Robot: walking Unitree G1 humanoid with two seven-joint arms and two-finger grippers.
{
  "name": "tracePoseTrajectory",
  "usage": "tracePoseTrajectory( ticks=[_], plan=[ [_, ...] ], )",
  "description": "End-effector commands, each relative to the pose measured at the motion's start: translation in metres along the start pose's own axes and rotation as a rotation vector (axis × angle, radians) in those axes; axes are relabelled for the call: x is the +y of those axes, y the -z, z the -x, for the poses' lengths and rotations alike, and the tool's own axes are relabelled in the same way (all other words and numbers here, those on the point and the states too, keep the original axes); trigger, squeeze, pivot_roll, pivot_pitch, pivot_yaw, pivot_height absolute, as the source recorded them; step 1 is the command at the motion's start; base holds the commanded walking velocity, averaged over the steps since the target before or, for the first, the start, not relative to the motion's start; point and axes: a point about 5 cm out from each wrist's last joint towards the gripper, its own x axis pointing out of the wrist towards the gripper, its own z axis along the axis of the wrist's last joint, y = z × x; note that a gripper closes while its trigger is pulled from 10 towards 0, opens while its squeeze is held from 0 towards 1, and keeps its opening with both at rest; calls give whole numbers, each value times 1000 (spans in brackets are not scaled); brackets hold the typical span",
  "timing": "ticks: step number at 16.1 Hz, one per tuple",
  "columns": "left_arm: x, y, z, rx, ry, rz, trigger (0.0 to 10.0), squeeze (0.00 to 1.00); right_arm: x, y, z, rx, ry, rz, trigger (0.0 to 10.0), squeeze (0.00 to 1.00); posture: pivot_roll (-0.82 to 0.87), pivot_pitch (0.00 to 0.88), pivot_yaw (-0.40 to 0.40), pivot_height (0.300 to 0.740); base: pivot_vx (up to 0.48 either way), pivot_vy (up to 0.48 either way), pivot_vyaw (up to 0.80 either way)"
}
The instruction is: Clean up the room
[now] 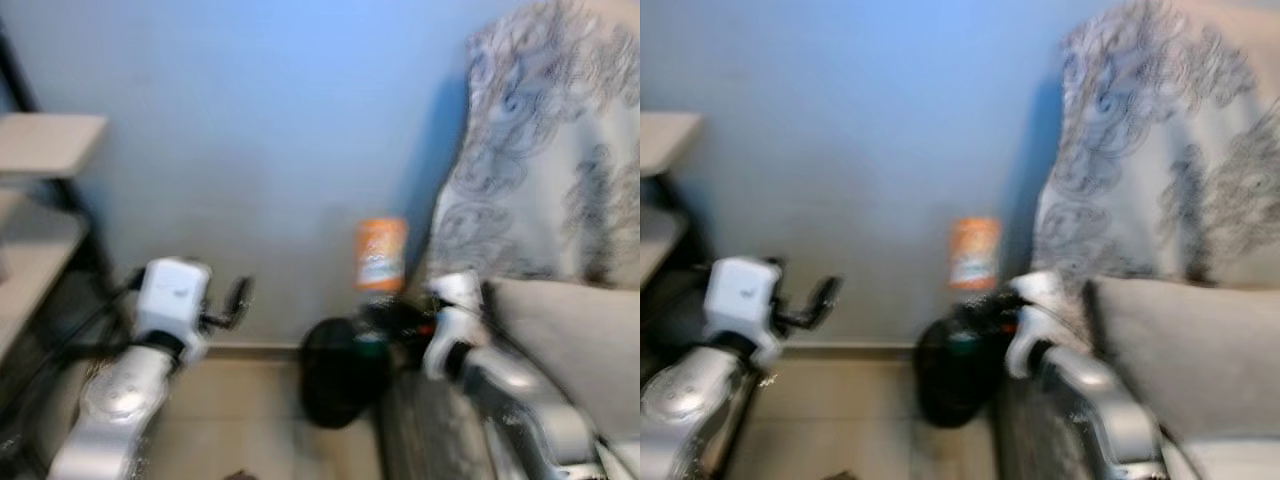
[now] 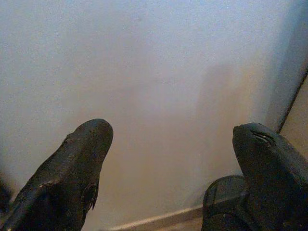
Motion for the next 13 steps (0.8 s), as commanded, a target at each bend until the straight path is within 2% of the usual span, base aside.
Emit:
tracePoseTrajectory(
  ticks=[1,6,10,11,13],
  plan=[
    [-10,-6,-3,-24,46,8,10000,0,-14,-4,10,-5,70,25,10000,0,122,0,-55,740,364,0,-800],
    [-11,-6,-3,-17,72,-8,10000,0,-16,1,10,18,68,49,10000,0,118,0,-37,740,360,0,0],
    [-11,-4,-1,-3,78,-10,10000,0,-24,5,6,86,77,114,10000,0,130,0,-45,740,345,0,0],
    [-13,-4,1,-4,92,-4,10000,0,-26,6,3,108,84,142,10000,0,135,0,-49,740,0,0,0],
    [-21,3,8,47,190,-25,10000,0,-31,13,-5,199,85,221,10000,0,143,0,-57,740,0,0,0]
  ],
)
